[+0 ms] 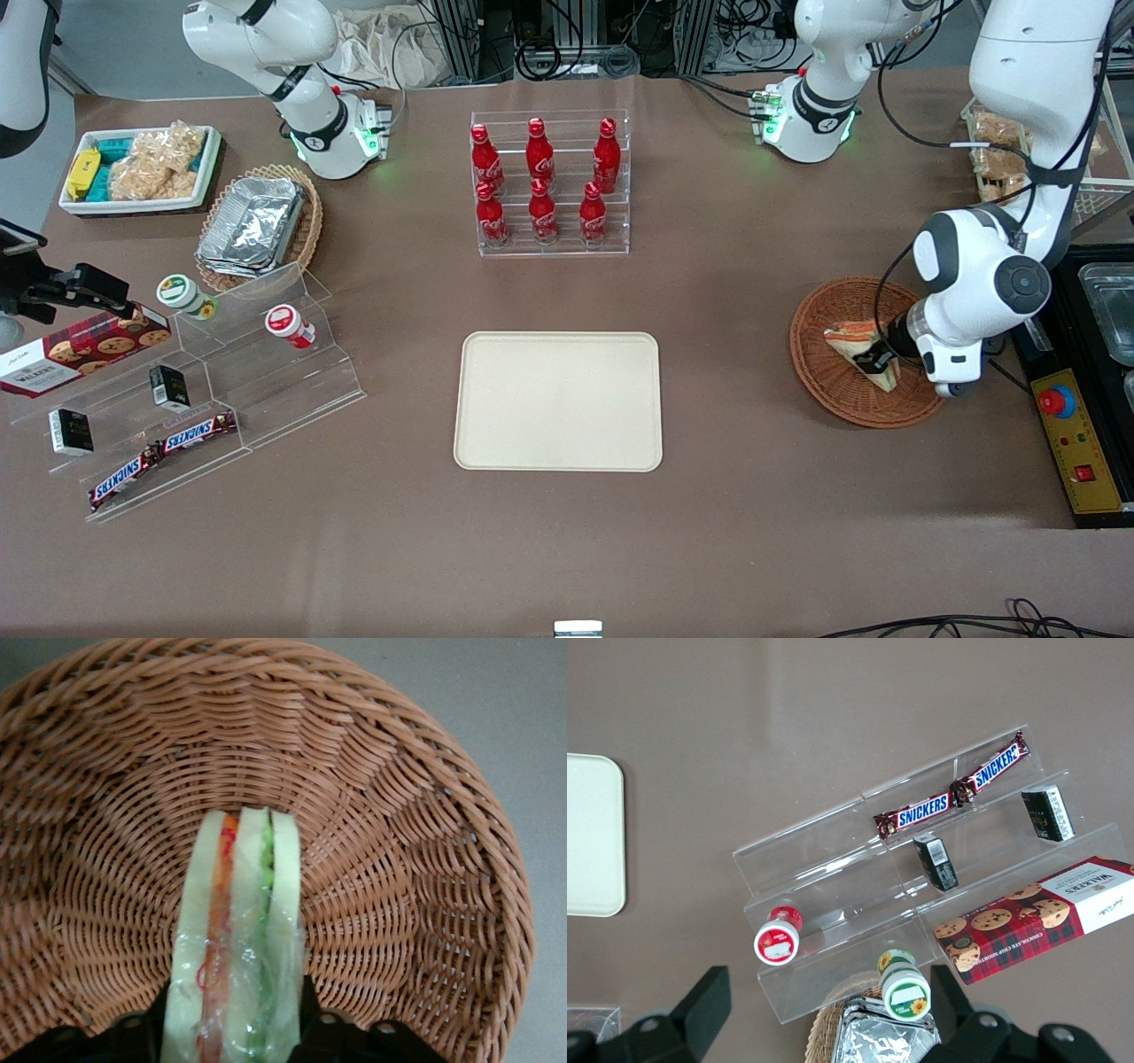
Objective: Place sandwich from basket to tray
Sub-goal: 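Lower the left gripper and grasp the wrapped sandwich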
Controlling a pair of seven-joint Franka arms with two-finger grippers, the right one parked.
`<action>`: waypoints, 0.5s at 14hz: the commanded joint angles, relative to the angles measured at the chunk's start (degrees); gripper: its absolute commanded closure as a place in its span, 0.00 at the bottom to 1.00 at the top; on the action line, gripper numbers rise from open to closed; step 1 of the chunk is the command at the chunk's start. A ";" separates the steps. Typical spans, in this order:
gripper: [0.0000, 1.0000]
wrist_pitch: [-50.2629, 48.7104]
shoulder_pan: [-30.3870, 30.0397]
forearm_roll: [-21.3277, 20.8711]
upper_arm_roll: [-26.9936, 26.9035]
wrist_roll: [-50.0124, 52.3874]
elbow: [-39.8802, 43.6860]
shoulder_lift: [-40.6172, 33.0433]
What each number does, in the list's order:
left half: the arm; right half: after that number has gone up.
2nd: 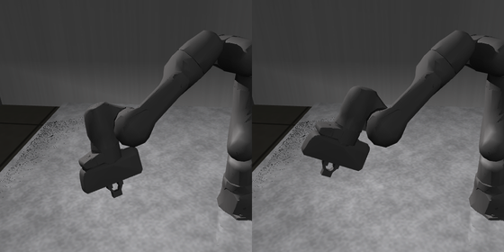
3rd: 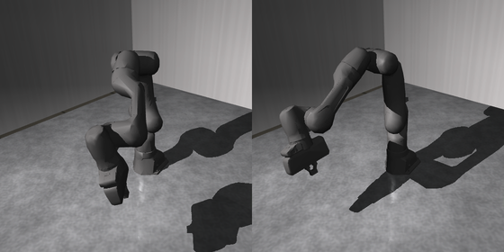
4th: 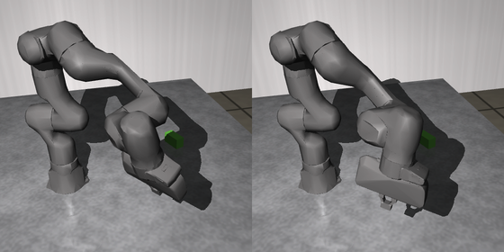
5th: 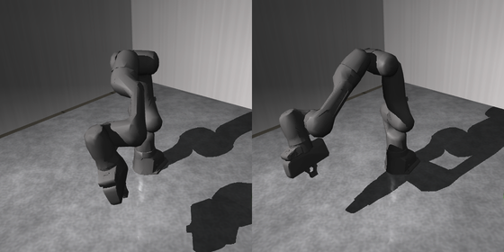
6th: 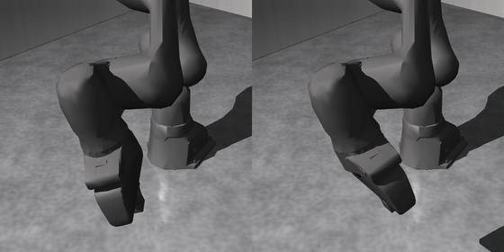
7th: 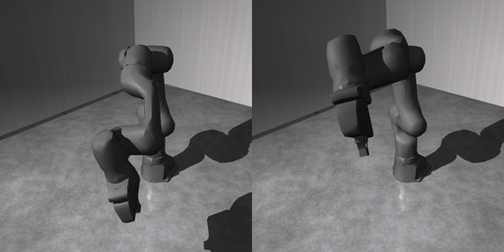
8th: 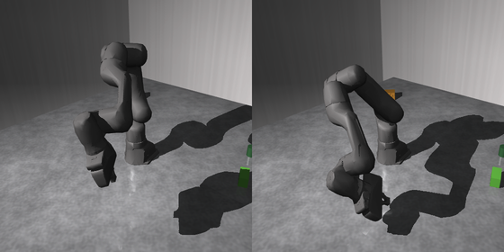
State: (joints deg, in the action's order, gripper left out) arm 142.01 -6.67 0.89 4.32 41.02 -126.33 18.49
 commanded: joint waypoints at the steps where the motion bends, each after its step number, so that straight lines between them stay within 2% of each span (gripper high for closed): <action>1: 1.00 -2.25 0.16 -1.24 0.16 -4.18 1.95 -2.65; 4: 1.00 -17.94 0.25 -1.24 2.52 -8.94 8.61 -7.67; 7: 1.00 -30.28 0.25 -1.24 10.85 -8.94 18.37 -7.16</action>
State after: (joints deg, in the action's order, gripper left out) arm 117.35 -6.54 0.62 10.25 32.14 -113.18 10.78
